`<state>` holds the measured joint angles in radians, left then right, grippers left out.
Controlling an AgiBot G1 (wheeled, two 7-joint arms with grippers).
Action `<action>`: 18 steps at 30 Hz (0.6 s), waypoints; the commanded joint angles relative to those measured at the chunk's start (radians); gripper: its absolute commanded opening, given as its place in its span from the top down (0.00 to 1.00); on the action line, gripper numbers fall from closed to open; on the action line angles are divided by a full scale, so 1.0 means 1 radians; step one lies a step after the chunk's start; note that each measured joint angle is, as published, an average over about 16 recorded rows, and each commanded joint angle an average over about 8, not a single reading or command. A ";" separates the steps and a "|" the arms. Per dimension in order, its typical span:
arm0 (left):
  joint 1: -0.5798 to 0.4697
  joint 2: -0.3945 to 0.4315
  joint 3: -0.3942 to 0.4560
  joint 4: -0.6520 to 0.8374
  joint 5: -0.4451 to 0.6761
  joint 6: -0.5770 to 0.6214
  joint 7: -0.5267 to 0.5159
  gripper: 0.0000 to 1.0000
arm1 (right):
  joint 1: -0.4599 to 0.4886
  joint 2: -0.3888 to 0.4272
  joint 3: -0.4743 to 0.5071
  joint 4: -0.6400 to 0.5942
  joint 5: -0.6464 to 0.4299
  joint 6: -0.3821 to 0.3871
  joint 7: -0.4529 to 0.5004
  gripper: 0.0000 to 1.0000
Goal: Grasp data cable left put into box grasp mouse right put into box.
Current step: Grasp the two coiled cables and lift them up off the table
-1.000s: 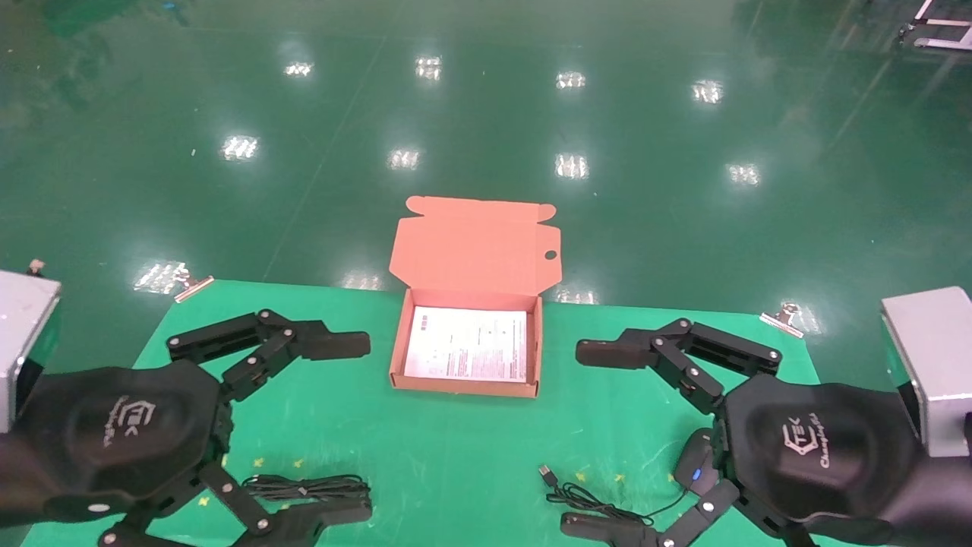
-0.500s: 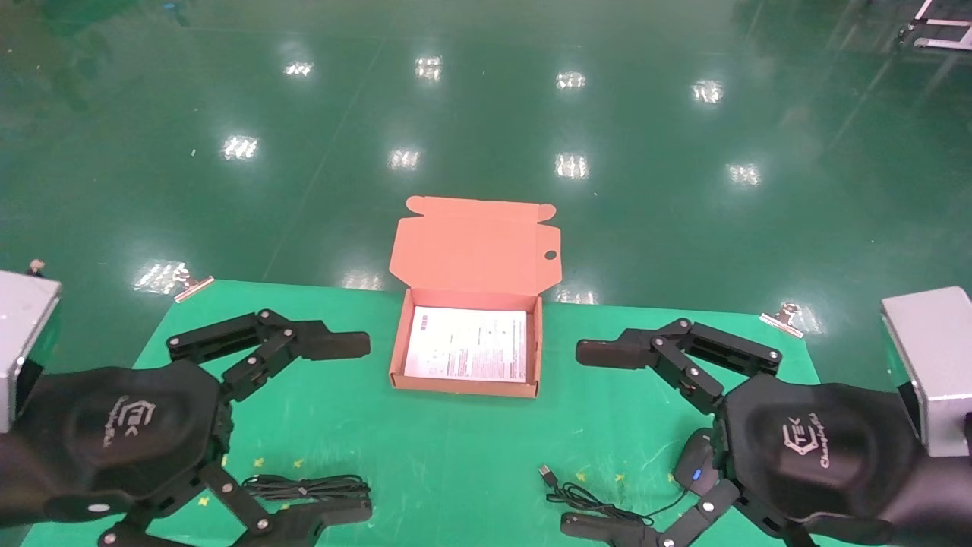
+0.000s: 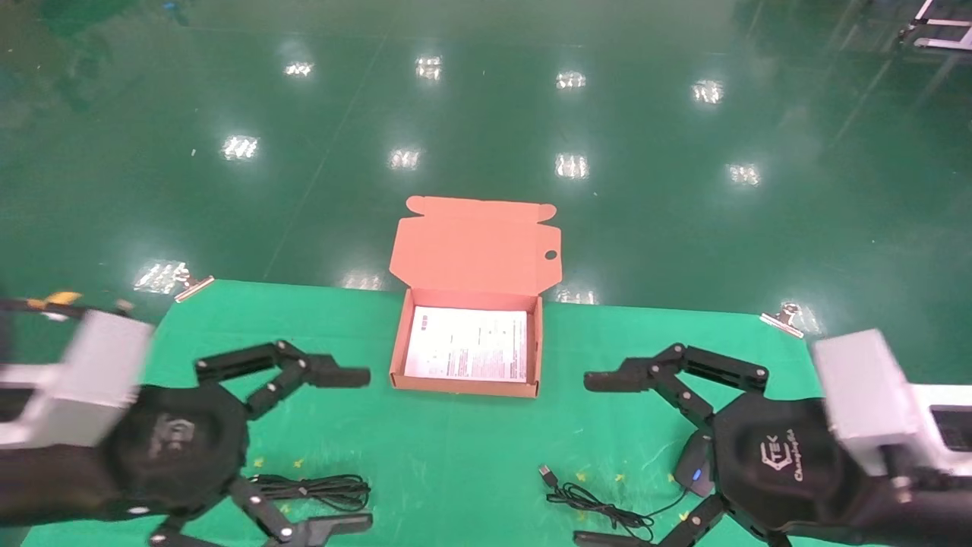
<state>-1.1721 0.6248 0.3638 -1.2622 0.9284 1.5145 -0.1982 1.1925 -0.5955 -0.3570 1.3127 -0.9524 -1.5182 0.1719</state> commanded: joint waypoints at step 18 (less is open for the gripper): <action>-0.230 0.151 0.266 0.092 0.563 0.007 -0.027 0.00 | 0.357 -0.161 -0.469 0.041 -0.727 -0.010 -0.083 0.00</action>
<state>-1.3927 0.7744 0.6249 -1.1700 1.4857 1.5134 -0.2257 1.5281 -0.7522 -0.8060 1.3530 -1.6679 -1.5165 0.1070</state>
